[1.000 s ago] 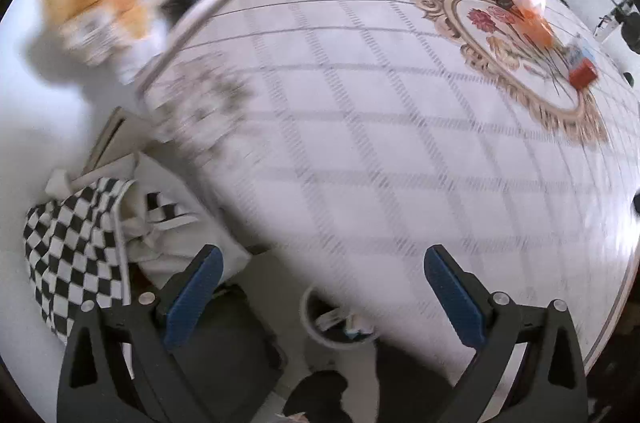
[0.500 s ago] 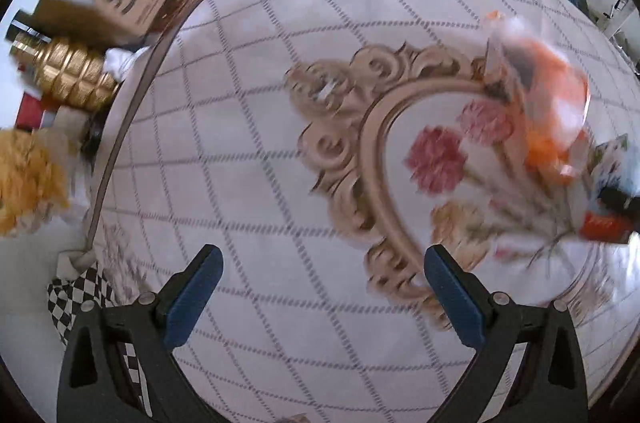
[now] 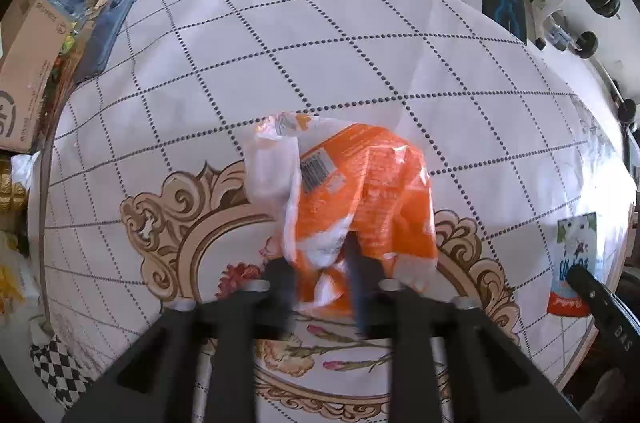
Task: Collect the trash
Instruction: 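Grasp orange snack bag with left tool while right tool grasps milk carton, then carry snack bag and milk carton over the bin and release both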
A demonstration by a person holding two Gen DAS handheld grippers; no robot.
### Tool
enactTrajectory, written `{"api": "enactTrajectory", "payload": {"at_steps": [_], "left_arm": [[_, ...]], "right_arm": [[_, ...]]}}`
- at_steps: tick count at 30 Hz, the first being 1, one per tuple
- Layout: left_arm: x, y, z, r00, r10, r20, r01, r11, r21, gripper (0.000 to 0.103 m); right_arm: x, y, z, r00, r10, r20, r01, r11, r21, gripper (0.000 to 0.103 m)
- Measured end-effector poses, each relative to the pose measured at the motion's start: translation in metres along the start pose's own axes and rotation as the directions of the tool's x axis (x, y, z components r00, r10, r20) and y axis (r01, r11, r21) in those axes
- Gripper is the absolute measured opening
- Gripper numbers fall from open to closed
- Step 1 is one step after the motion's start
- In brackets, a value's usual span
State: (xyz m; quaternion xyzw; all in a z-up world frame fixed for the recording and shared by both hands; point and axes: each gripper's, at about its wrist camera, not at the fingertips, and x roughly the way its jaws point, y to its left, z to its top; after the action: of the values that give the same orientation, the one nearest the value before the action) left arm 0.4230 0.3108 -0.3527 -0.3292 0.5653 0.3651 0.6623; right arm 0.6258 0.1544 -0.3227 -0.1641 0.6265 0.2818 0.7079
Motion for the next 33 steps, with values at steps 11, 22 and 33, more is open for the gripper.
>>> {"api": "enactTrajectory", "payload": {"at_steps": [11, 22, 33], "left_arm": [[-0.097, 0.015, -0.049, 0.979, 0.070, 0.189, -0.089, 0.992, 0.091, 0.005], [-0.189, 0.082, -0.207, 0.945, 0.036, 0.326, -0.070, 0.993, 0.095, 0.005], [-0.172, 0.182, -0.420, 0.982, 0.023, 0.187, -0.033, 0.998, 0.050, 0.005]], "right_arm": [[-0.071, -0.006, -0.058, 0.993, 0.036, 0.111, -0.030, 0.998, -0.058, 0.036], [-0.151, 0.014, -0.228, 0.976, 0.115, 0.184, -0.089, 0.986, -0.144, 0.035], [-0.145, 0.005, -0.493, 0.989, 0.148, 0.028, -0.140, 0.972, -0.190, 0.035]]}}
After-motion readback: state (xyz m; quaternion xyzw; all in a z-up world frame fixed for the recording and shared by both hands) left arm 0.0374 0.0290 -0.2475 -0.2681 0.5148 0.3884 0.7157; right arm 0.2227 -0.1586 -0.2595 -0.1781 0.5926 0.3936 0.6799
